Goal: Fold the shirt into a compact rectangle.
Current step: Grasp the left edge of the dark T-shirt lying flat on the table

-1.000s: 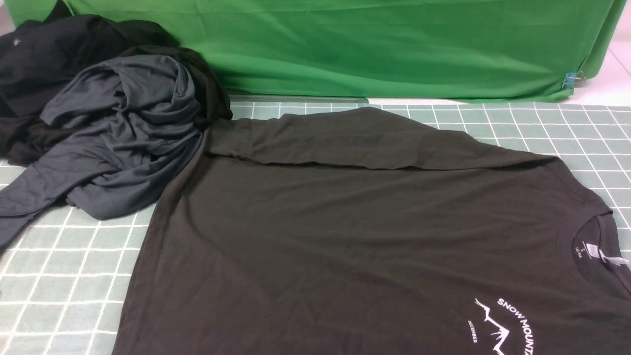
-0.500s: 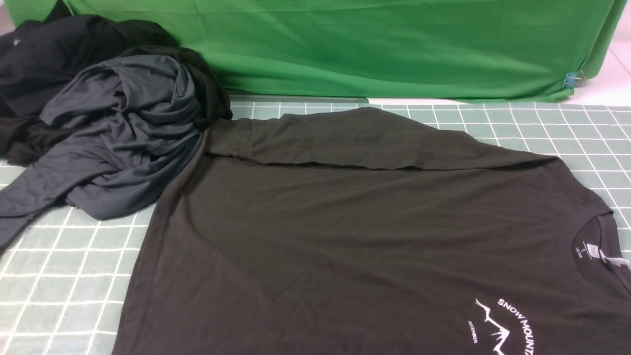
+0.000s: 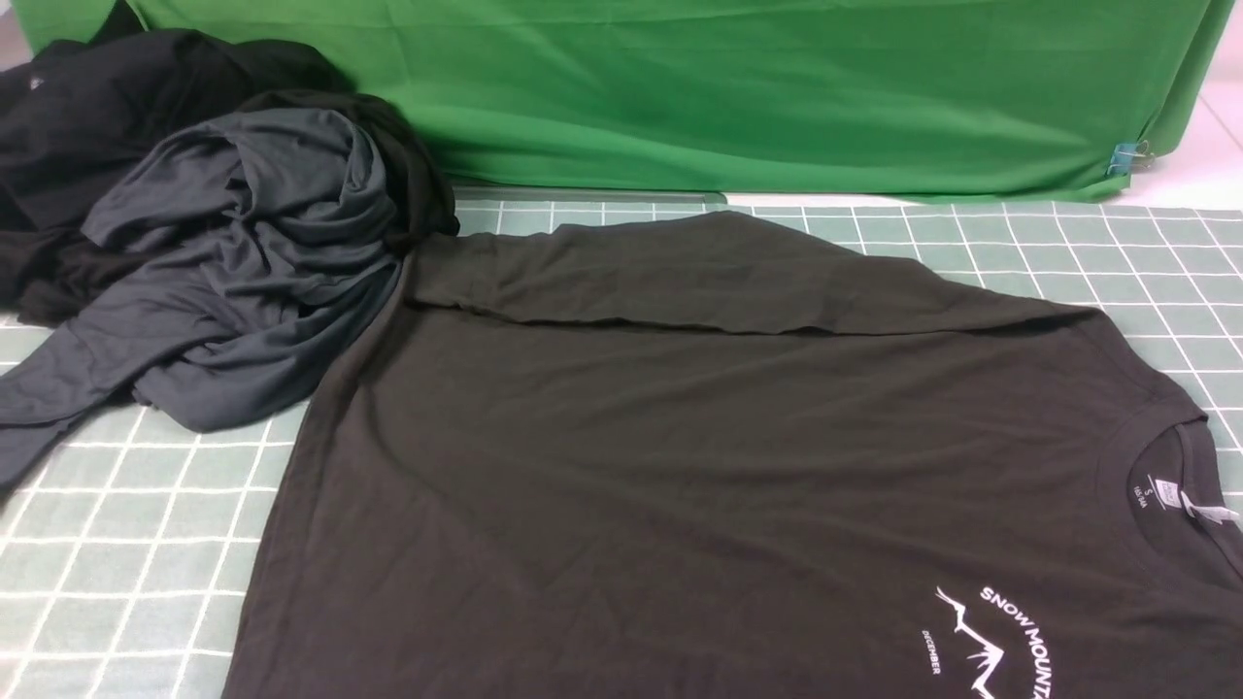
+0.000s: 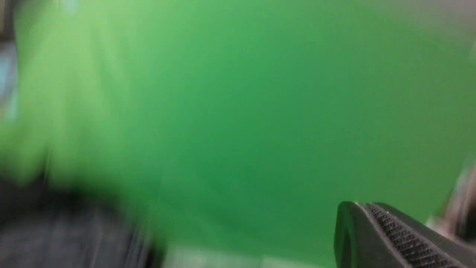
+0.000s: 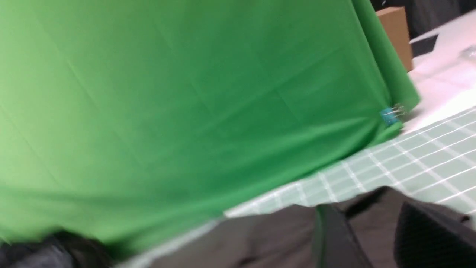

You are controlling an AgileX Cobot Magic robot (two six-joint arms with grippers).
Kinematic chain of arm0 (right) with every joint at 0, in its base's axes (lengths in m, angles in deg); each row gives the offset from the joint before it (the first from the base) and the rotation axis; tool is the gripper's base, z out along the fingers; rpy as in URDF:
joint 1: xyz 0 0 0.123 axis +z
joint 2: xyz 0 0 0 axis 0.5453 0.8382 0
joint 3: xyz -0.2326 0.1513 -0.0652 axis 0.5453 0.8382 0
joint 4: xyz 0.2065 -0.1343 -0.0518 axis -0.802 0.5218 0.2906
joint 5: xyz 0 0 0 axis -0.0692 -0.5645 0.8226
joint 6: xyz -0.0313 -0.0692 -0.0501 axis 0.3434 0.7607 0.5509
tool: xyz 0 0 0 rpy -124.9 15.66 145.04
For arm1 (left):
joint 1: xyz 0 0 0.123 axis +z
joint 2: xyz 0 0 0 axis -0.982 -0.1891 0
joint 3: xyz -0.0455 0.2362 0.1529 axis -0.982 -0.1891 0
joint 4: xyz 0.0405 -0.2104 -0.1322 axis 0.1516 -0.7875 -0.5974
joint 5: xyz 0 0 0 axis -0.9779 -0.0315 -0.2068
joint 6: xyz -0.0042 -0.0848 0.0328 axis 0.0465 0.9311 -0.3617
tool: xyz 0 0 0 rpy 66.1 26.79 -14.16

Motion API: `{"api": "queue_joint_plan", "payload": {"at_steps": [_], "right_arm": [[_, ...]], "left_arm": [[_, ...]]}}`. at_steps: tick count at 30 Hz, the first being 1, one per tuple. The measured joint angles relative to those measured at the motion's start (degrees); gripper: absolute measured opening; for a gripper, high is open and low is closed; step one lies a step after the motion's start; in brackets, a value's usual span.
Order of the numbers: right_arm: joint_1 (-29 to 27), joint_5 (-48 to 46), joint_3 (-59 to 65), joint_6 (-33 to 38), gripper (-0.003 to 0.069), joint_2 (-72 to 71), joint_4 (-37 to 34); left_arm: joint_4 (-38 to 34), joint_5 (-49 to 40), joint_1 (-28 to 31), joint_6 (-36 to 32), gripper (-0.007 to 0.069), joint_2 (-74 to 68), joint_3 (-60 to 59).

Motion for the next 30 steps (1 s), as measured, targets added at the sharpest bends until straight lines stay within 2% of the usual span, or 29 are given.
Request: {"api": "queue_joint_plan", "payload": {"at_steps": [1,2,3,5,7,9,11,13,15,17,18,19,20,23,27,29,30], "right_arm": [[0.0,0.0,0.0,-0.2,0.0243,0.0,0.0],[0.0,0.7,0.0,-1.4,0.0243,0.0,-0.1],[0.0,0.8,0.0,-1.6,0.0243,0.0,-0.1],[0.0,1.4,0.0,-2.5,0.0243,0.0,-0.1],[0.0,1.6,0.0,-2.9,0.0243,0.0,-0.2],[0.3,0.5,-0.2,-4.9,0.0234,-0.1,-0.2],[1.4,-4.2,-2.6,-5.5,0.0187,0.2,-0.3],[3.9,-12.2,-7.9,-2.0,0.0095,2.5,-0.4],[8.1,-23.1,-17.3,5.5,0.0029,9.3,-0.4],[9.5,-26.8,-21.5,8.3,0.0021,12.4,-0.4],[12.8,-35.0,-29.0,13.6,0.001,20.1,-0.4],[13.2,-36.0,-29.8,14.1,0.001,21.0,-0.4],[16.2,-43.7,-35.5,18.7,0.0009,28.7,-0.4],[20.7,-51.6,-42.9,24.3,0.0008,39.5,-0.4],[24.0,-51.6,-44.2,25.8,0.0009,45.1,-0.4],[26.7,-49.5,-44.2,26.0,0.001,48.1,-0.4],[26.9,-49.3,-44.2,25.9,0.001,48.2,-0.4]], "left_arm": [[0.0,0.0,0.0,-0.4,0.0023,-1.0,0.5],[-0.2,-11.7,0.0,-3.7,0.0023,-9.5,3.0],[-0.2,-12.8,0.0,-3.7,0.0023,-9.5,3.1],[-1.0,-21.9,0.0,-7.5,0.0023,-21.2,2.3],[-0.8,-23.4,-0.3,-8.1,0.0022,-25.3,1.1],[1.1,-24.2,-2.9,-8.3,0.0002,-31.1,-3.4],[3.3,-24.2,-6.5,-7.5,-0.0004,-32.6,-6.9],[5.8,-24.1,-11.6,-5.7,-0.0008,-33.1,-10.6],[7.9,-24.0,-16.5,-4.2,-0.0008,-33.1,-13.6],[8.3,-23.7,-19.0,-3.7,-0.0008,-33.1,-15.3],[8.5,-22.6,-22.1,-3.2,-0.0007,-33.0,-18.0],[8.5,-22.6,-22.1,-3.2,-0.0006,-33.0,-18.0],[9.4,-20.7,-24.2,-2.0,0.0004,-33.0,-20.4],[13.8,-17.6,-25.3,1.4,0.0068,-33.1,-23.2],[16.7,-16.0,-25.4,3.2,0.0182,-34.7,-23.8],[17.1,-14.7,-25.5,3.6,0.0294,-37.8,-23.8],[17.1,-14.7,-25.5,3.6,0.0302,-38.1,-23.8]]}}
